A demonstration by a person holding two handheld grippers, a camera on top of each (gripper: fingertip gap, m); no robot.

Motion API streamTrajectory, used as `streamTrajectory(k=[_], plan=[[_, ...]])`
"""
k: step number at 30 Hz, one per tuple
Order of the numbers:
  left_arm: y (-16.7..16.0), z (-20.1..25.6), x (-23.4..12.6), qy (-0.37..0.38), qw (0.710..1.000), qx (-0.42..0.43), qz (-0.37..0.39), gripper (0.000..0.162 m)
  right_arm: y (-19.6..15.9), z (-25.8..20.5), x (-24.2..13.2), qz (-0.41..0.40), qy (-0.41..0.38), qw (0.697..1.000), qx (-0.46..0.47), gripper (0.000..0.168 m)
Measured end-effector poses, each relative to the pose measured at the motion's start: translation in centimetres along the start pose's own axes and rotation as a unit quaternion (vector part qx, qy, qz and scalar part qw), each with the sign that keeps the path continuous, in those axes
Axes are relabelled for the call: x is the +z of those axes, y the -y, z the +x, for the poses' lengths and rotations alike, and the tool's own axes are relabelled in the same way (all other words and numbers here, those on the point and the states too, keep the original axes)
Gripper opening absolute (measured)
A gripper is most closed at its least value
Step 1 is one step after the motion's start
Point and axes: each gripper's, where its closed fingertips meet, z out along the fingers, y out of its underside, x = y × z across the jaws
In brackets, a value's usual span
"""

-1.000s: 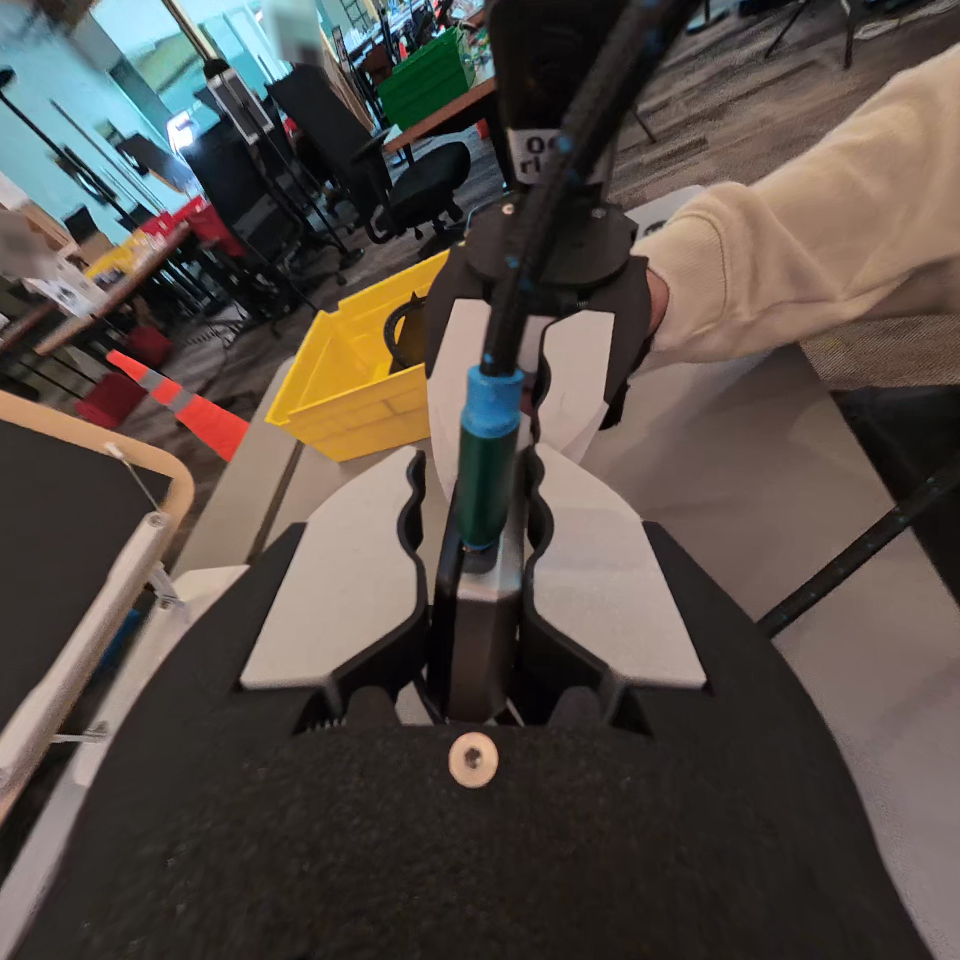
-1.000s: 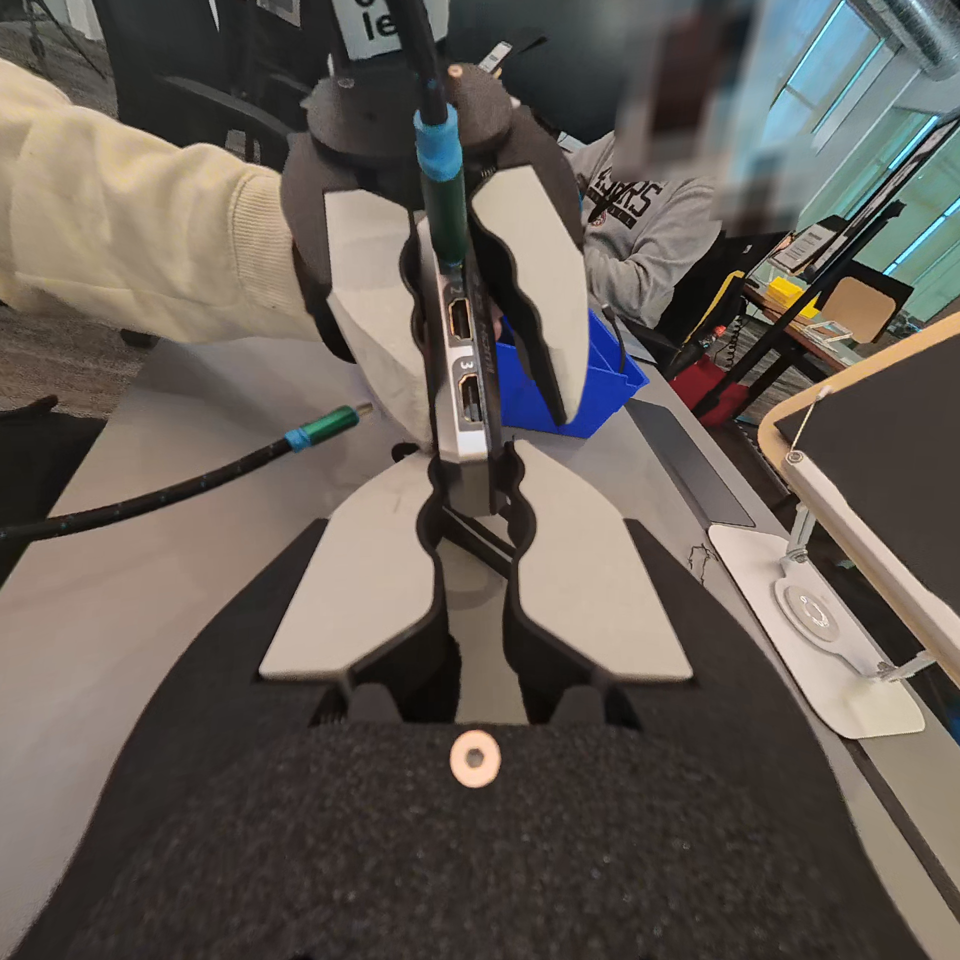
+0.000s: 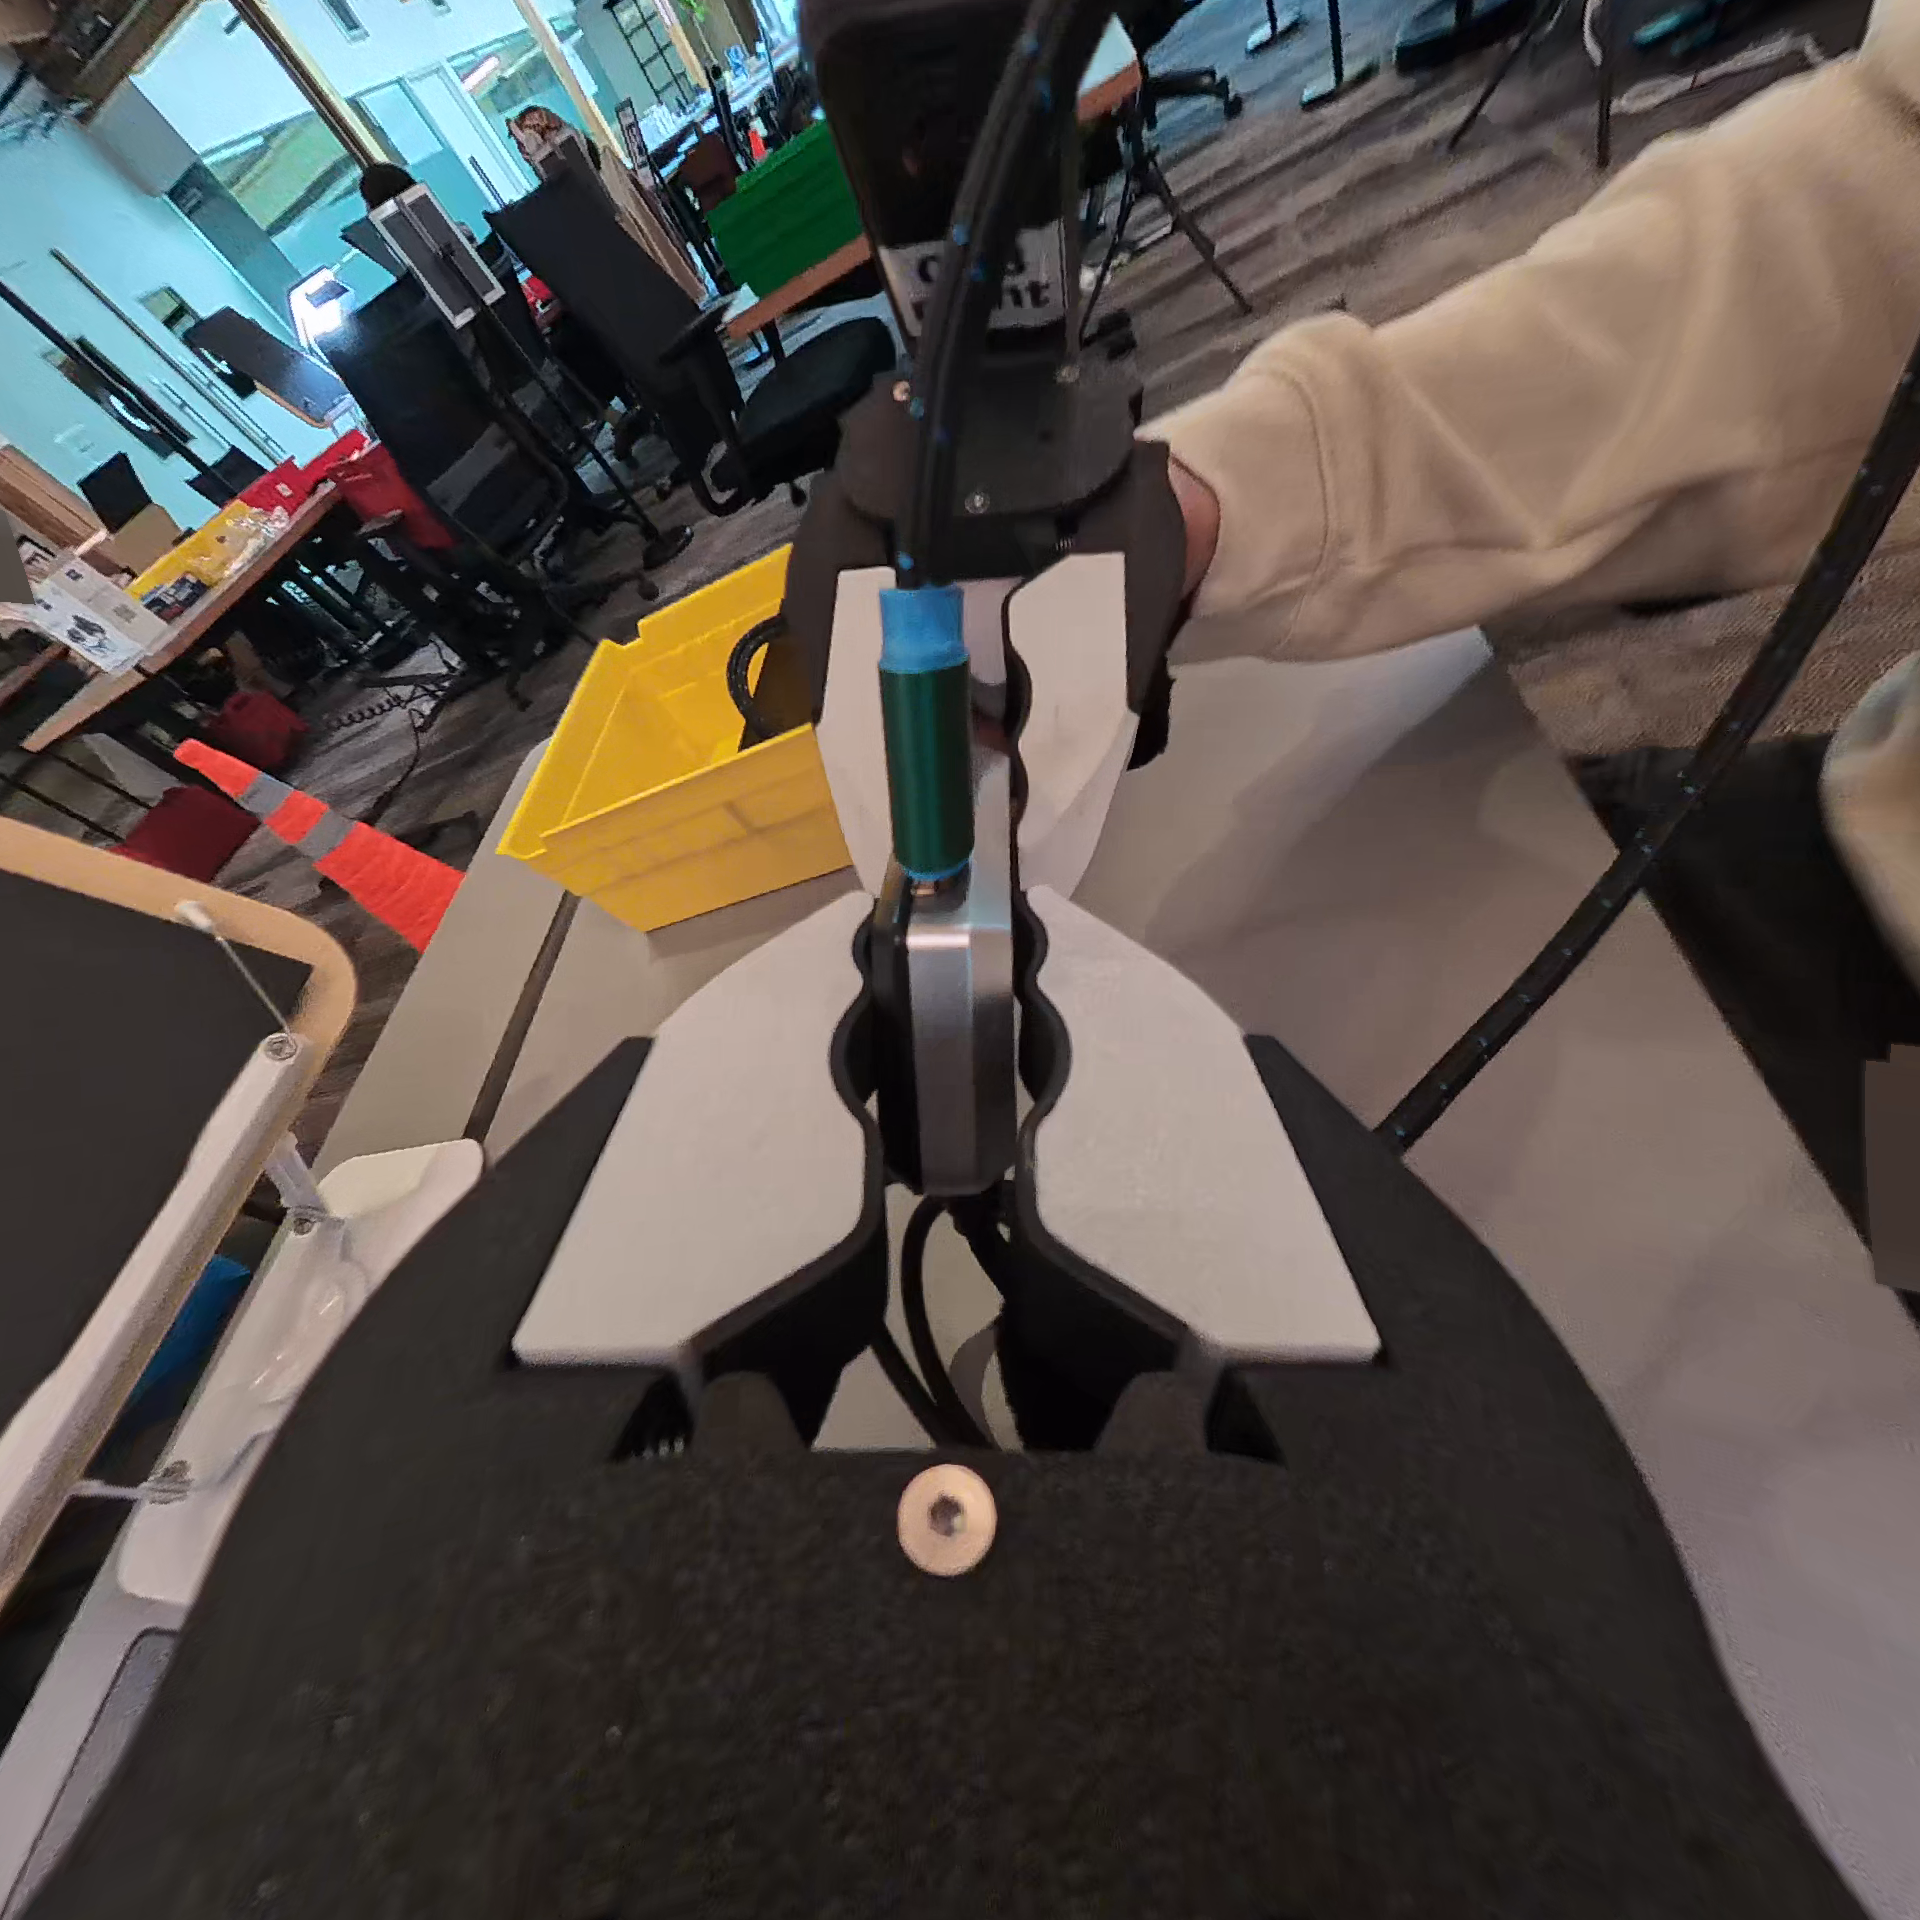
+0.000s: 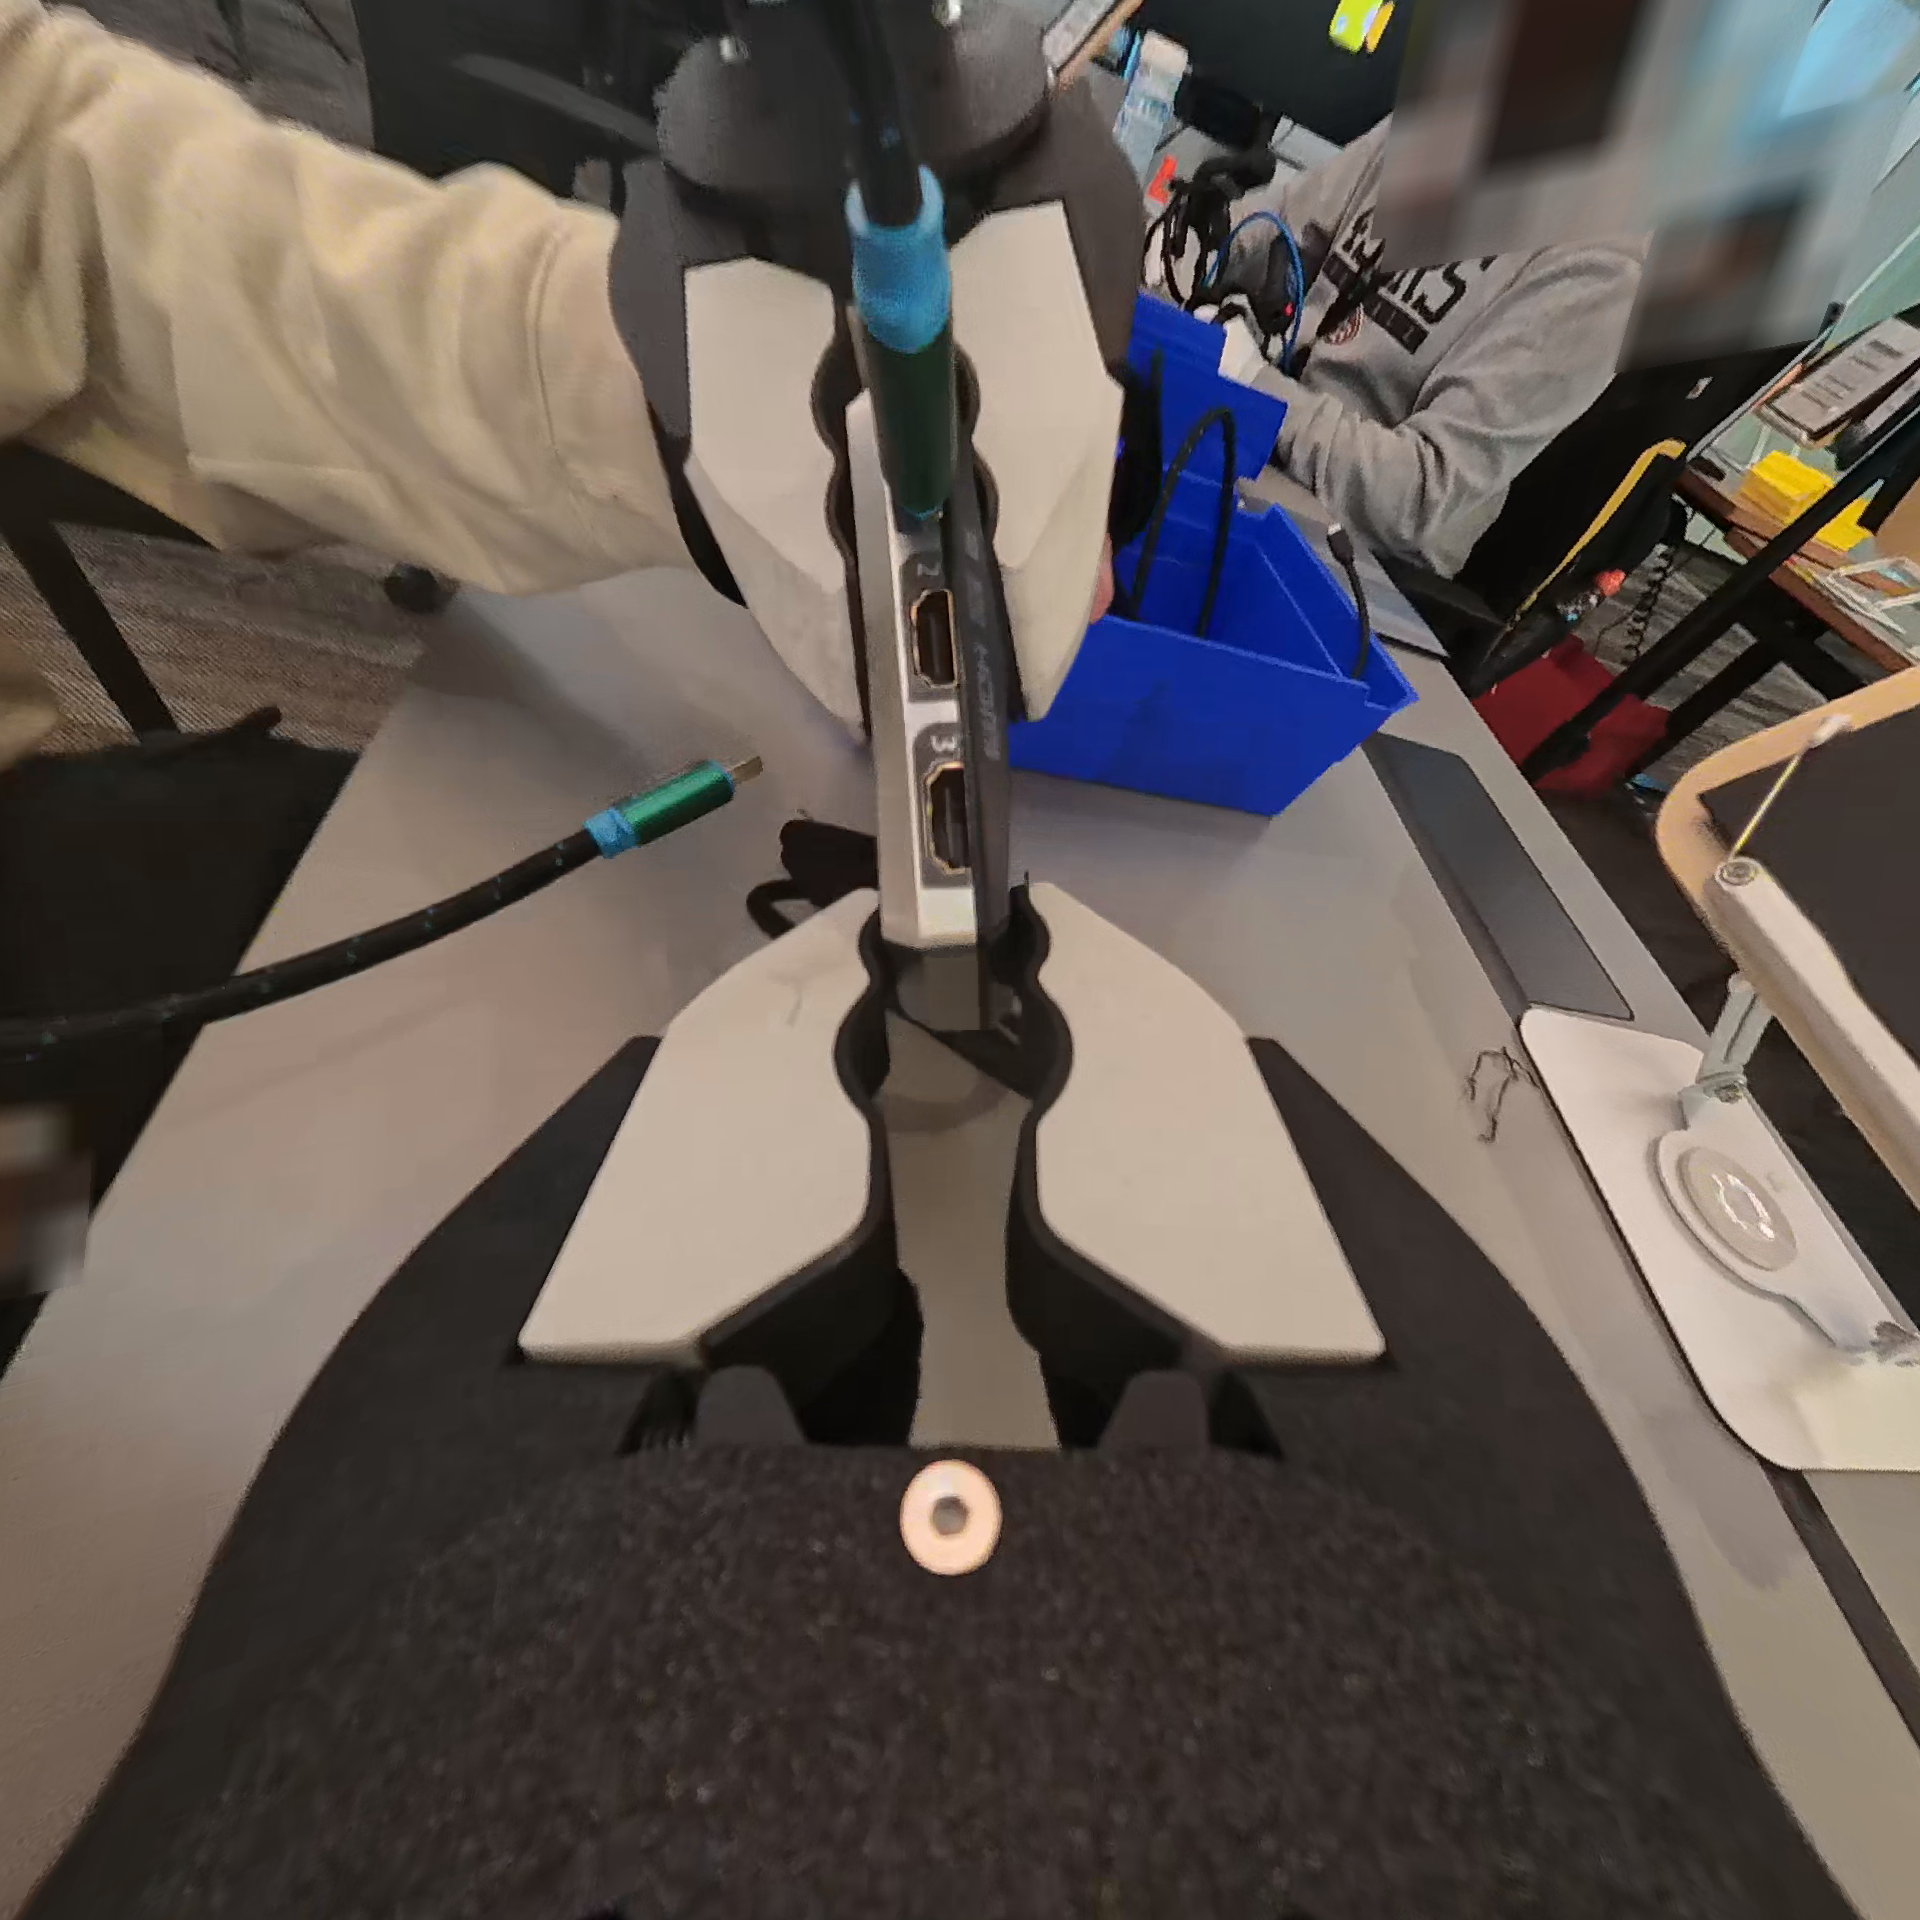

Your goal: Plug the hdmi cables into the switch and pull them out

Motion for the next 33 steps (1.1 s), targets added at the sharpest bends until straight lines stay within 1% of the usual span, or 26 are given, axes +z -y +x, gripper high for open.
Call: streamTrajectory(k=[4, 8, 10, 13, 15, 17, 19, 20, 21, 23, 26, 28, 29, 30, 33], plan=[[-1.7, -0.4, 1.2, 0.016, 0.998, 0.015, -0.055, 0.022, -2.0, 0.6, 0.4, -0.049, -0.026, 0.998, -0.013, 0.020], [-3.0, -1.4, 2.9, 0.052, 0.989, 0.086, -0.105, 0.022, -4.0, 2.3, 0.0, -0.081, -0.073, 0.994, -0.005, 0.022], [-3.3, -2.8, 3.7, 0.103, 0.979, 0.141, -0.106, 0.021, -4.7, 4.0, -0.8, -0.094, -0.126, 0.988, 0.008, 0.026], [-4.9, -6.0, 4.4, 0.216, 0.939, 0.231, -0.135, 0.021, -5.9, 7.3, -4.2, -0.117, -0.215, 0.965, 0.093, 0.027], [-6.3, -7.6, 4.9, 0.275, 0.915, 0.262, -0.135, 0.021, -4.7, 8.2, -6.5, -0.080, -0.237, 0.954, 0.166, 0.032], [-7.9, -8.1, 5.7, 0.302, 0.903, 0.276, -0.133, 0.021, -1.9, 8.0, -8.0, 0.003, -0.227, 0.947, 0.226, 0.036], [-9.4, -8.3, 6.4, 0.310, 0.898, 0.280, -0.138, 0.021, 0.5, 7.2, -8.0, 0.087, -0.201, 0.938, 0.268, 0.040], [-9.8, -8.3, 6.6, 0.317, 0.895, 0.281, -0.137, 0.021, 0.2, 6.7, -7.2, 0.082, -0.194, 0.936, 0.283, 0.042], [-10.0, -8.2, 6.7, 0.323, 0.893, 0.284, -0.136, 0.021, -1.1, 6.3, -5.9, 0.039, -0.193, 0.936, 0.291, 0.046], [-10.6, -8.1, 7.1, 0.322, 0.889, 0.292, -0.145, 0.021, -4.0, 5.7, -3.9, -0.057, -0.217, 0.934, 0.278, 0.044], [-10.3, -8.4, 7.0, 0.329, 0.880, 0.302, -0.164, 0.022, -5.7, 5.1, -1.6, -0.120, -0.257, 0.921, 0.266, 0.034], [-10.7, -8.2, 6.9, 0.326, 0.882, 0.299, -0.161, 0.022, -6.7, 5.0, -0.9, -0.178, -0.297, 0.904, 0.250, 0.032], [-11.0, -8.2, 6.7, 0.325, 0.882, 0.298, -0.163, 0.021, -6.9, 5.0, -0.6, -0.198, -0.307, 0.900, 0.238, 0.031], [-11.2, -8.2, 6.6, 0.327, 0.881, 0.296, -0.169, 0.021, -6.9, 4.9, -0.1, -0.204, -0.305, 0.902, 0.228, 0.028], [-11.7, -8.6, 6.2, 0.331, 0.883, 0.279, -0.180, 0.021, -6.9, 5.4, 0.4, -0.190, -0.317, 0.904, 0.213, 0.028]])
